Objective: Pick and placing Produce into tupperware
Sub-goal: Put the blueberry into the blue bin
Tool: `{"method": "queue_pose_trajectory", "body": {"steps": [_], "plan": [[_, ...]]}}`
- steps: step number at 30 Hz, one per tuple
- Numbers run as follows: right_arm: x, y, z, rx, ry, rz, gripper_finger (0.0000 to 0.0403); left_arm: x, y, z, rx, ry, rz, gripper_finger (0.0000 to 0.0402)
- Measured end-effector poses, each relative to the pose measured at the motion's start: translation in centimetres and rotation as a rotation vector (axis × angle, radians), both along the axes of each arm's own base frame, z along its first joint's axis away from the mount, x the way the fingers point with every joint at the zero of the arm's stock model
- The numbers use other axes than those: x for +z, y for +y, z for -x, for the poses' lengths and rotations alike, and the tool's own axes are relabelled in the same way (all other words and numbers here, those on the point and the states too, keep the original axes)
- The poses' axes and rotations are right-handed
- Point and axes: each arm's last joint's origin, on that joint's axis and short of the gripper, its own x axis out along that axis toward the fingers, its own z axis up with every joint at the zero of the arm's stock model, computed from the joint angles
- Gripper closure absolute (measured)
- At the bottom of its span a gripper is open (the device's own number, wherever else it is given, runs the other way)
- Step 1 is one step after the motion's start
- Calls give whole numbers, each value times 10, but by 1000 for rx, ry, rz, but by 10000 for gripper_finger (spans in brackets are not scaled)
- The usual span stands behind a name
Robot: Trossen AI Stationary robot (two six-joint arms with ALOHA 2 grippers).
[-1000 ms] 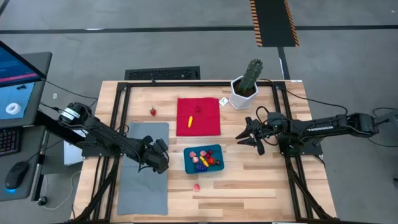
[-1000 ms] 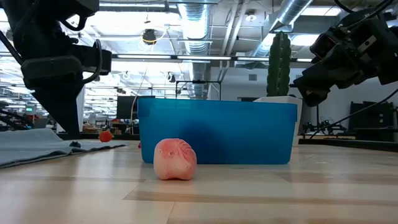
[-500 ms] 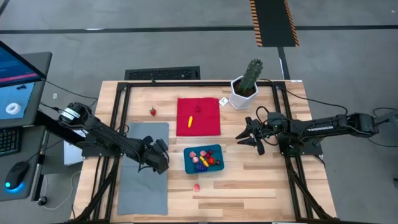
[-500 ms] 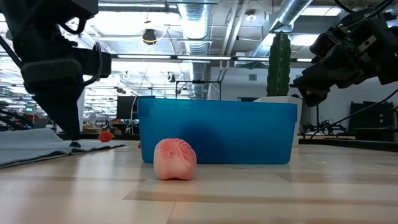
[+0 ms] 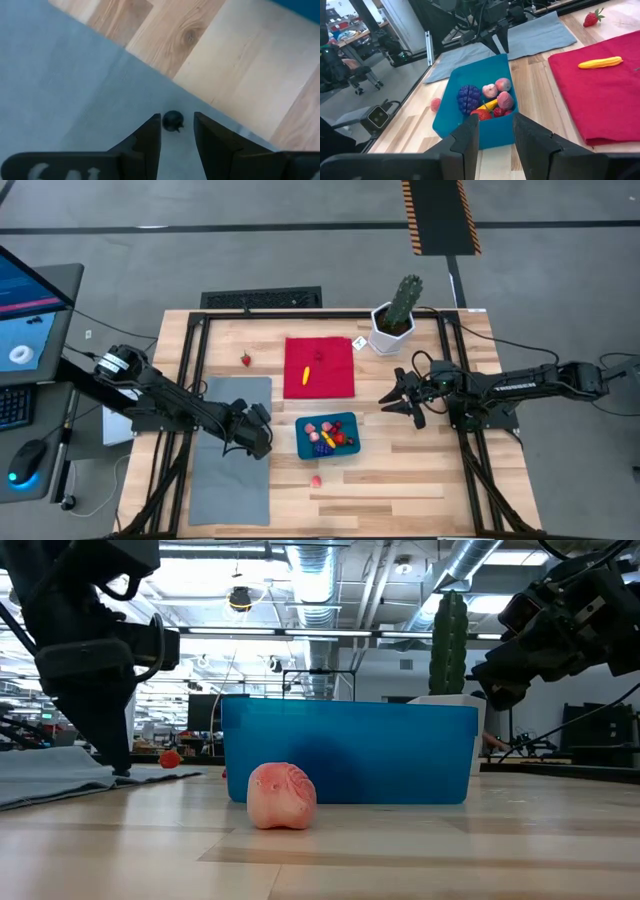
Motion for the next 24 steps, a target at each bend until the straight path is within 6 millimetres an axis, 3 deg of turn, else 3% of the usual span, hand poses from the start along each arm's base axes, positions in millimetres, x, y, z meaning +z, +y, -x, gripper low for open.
{"method": "queue_pose_trajectory", "body": {"steps": [15,24], "plan": [[0,0,0,0,0,0,261,-1,3,1,1,22,-12,297],[0,0,0,0,-4,1,261,-21,1,-11,-23,72,-26,297]]}}
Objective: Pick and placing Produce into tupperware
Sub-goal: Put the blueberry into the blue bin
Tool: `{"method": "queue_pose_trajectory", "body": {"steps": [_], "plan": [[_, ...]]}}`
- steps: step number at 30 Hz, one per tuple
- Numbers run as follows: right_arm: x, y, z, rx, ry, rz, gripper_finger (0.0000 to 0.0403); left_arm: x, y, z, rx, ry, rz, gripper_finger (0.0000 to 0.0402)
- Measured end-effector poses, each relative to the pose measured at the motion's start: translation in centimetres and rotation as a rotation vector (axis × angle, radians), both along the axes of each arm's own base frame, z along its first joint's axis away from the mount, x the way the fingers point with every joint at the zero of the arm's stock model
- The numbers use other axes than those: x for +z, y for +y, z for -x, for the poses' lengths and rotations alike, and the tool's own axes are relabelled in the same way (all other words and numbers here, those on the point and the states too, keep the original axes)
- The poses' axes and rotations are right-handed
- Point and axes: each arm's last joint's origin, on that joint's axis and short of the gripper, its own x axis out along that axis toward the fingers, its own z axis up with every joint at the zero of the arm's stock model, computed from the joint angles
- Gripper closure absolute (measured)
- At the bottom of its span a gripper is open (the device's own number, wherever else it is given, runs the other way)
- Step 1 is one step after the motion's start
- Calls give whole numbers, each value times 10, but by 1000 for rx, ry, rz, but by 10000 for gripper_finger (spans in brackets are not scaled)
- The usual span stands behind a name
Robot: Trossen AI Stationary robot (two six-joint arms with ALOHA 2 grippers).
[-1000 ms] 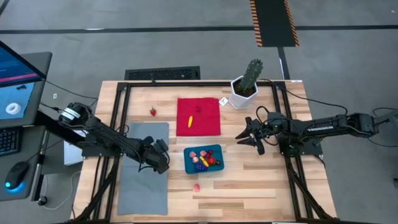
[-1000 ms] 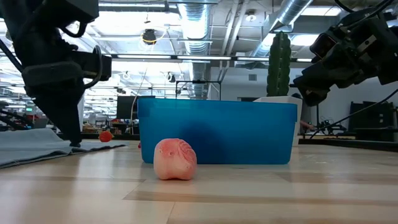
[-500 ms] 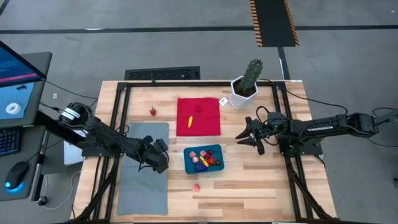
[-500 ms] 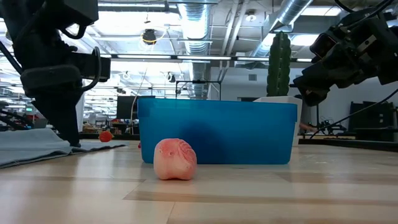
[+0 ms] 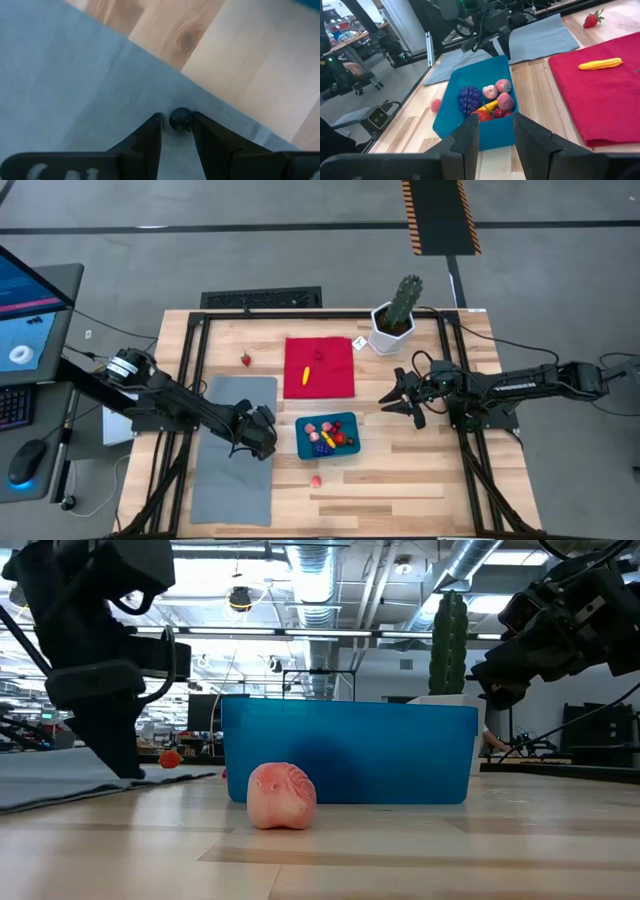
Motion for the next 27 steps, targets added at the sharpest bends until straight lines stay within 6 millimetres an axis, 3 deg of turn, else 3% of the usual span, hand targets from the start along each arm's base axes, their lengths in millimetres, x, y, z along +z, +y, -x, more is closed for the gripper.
{"method": "queue_pose_trajectory", "body": {"steps": [22,27], "plan": [[0,0,0,-1,6,-7,261,15,-2,4,-69,-32,-34,298],[0,0,0,-1,7,-7,260,15,-2,4,-92,-26,-35,323]]}}
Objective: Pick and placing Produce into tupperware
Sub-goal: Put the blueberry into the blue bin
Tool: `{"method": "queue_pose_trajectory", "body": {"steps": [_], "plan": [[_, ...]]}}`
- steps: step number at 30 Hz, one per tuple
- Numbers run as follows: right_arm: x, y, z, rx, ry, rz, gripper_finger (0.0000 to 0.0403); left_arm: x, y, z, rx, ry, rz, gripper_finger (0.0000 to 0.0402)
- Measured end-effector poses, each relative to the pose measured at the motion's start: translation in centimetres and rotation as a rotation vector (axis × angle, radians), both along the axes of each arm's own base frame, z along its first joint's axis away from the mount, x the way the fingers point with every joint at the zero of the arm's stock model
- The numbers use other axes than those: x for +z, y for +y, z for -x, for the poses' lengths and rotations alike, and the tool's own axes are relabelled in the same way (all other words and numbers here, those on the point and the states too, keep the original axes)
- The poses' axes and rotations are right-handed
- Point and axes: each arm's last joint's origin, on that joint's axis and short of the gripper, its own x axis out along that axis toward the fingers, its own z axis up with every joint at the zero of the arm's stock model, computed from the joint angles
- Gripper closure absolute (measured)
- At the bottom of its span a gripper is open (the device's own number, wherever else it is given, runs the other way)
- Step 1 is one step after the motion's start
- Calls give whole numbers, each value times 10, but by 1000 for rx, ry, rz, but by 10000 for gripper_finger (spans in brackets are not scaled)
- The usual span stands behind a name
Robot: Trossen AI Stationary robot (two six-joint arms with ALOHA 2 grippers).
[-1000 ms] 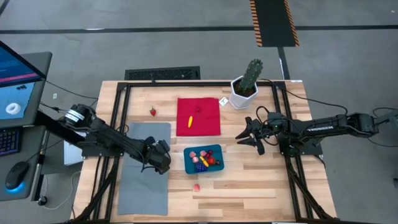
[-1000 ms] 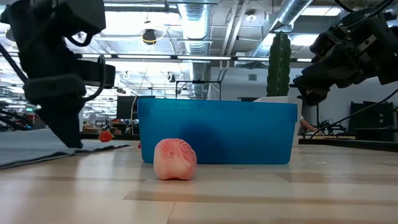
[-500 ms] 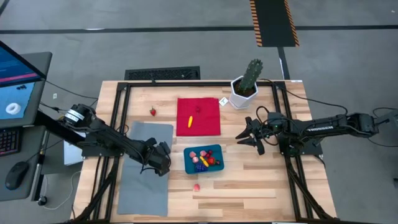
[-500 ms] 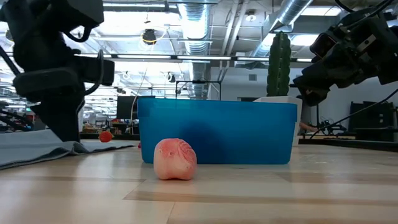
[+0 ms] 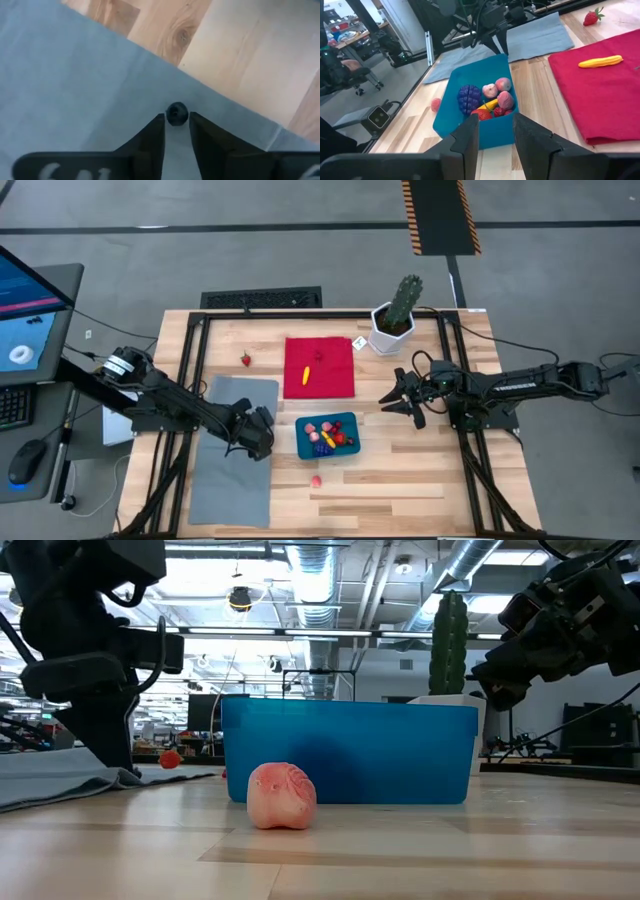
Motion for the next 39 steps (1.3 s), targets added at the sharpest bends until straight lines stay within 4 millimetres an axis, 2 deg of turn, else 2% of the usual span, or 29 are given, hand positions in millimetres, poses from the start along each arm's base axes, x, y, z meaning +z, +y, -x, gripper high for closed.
{"method": "queue_pose_trajectory", "body": {"steps": [5,11,24,33,39], "plan": [[0,0,0,0,0,0,262,0,1,1,30,-5,-24,370],[0,0,0,0,0,0,259,1,1,0,6,-15,-34,399],[0,0,0,0,0,0,262,2,1,-1,-47,-2,-65,401],[0,0,0,-1,0,0,264,30,-7,-12,-122,7,-155,401],[0,0,0,0,0,-1,262,24,-3,-10,-63,33,-83,400]]}}
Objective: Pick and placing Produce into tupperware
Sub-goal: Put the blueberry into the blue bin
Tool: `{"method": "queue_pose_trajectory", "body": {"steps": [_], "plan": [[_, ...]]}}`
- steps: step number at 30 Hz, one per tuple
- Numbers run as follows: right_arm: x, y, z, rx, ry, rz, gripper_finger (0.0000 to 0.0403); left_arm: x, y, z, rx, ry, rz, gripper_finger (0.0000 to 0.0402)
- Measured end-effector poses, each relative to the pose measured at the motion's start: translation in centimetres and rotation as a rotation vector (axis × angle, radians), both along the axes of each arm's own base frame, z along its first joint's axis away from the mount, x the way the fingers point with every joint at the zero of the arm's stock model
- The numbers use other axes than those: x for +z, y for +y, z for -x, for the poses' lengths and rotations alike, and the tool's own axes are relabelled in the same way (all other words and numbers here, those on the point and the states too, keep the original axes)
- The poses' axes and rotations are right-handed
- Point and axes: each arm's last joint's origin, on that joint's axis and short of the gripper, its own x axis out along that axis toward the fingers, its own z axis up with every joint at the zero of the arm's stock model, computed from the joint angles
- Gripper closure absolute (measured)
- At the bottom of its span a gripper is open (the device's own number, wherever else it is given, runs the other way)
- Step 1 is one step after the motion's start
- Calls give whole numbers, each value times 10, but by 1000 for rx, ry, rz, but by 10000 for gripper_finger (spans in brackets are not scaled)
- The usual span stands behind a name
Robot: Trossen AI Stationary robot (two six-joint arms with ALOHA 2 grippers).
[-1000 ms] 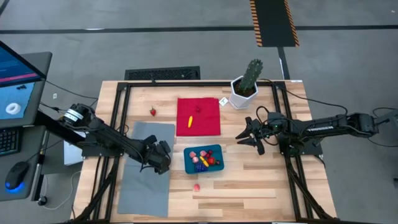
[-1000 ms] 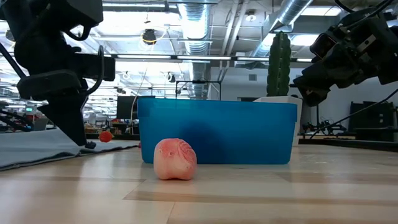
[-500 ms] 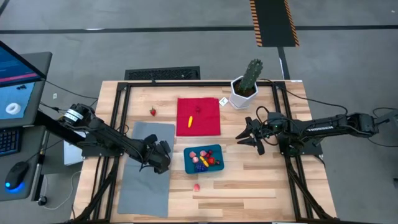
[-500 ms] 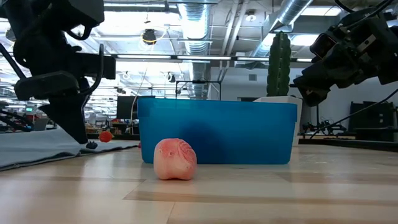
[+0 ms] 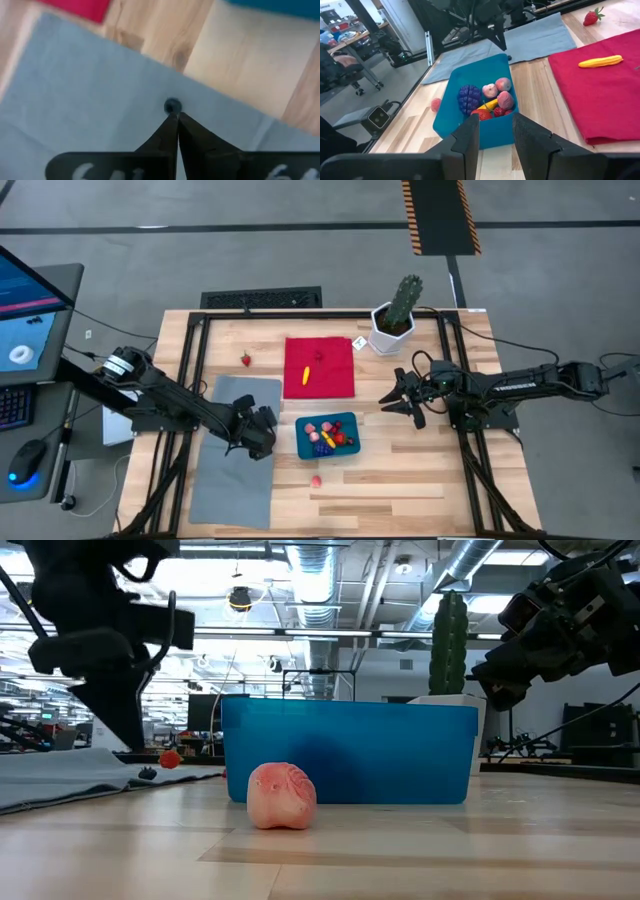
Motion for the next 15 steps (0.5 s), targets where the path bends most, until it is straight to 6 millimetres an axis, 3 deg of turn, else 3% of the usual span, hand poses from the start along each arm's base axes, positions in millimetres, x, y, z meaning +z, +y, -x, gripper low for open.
{"method": "queue_pose_trajectory", "body": {"steps": [15], "plan": [[0,0,0,0,0,-1,262,1,1,-8,-60,-62,10,247]]}}
